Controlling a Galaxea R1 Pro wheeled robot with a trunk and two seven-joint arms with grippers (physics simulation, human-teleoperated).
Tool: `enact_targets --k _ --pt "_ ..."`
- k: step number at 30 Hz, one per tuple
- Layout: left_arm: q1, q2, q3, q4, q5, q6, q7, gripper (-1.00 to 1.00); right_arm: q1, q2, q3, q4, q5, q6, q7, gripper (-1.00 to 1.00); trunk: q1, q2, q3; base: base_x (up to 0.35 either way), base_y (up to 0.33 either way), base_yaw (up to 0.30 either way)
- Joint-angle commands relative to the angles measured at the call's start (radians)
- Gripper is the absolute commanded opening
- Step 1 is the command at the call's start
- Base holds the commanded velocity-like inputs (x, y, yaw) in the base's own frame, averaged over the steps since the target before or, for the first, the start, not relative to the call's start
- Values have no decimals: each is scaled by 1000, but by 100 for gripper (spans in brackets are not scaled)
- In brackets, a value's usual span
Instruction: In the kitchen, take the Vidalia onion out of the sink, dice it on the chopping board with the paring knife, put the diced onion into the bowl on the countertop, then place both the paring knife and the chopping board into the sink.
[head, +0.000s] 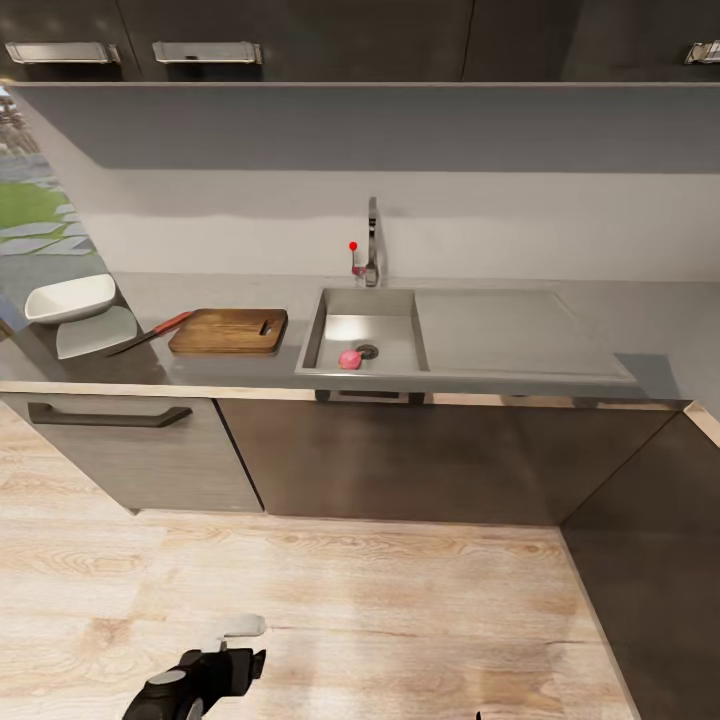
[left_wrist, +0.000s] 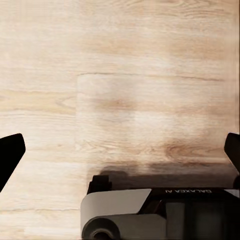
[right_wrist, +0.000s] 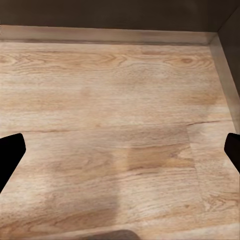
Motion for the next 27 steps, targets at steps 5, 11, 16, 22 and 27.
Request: enact_targets --k 5,11,16,22,27 --pt "0 -23 -66 2 0 25 5 100 -1 0 6 1 0 -1 -9 100 0 -1 -1 0 0 0" --pt "0 -23 -81 4 0 26 5 100 0 0 5 1 0 -1 -9 100 0 -1 -1 0 0 0" --pt "0 -24 -107 -30 -2 26 5 100 -1 0 4 1 -2 -1 -10 100 0 -1 -1 0 0 0" --pt "0 -42 -111 -68 -3 26 8 100 -1 0 3 1 -3 0 -10 100 0 -1 -1 0 0 0" --pt "-21 -75 -111 -88 -6 56 11 100 -1 0 2 1 -3 0 -10 100 0 -1 -1 0 0 0"
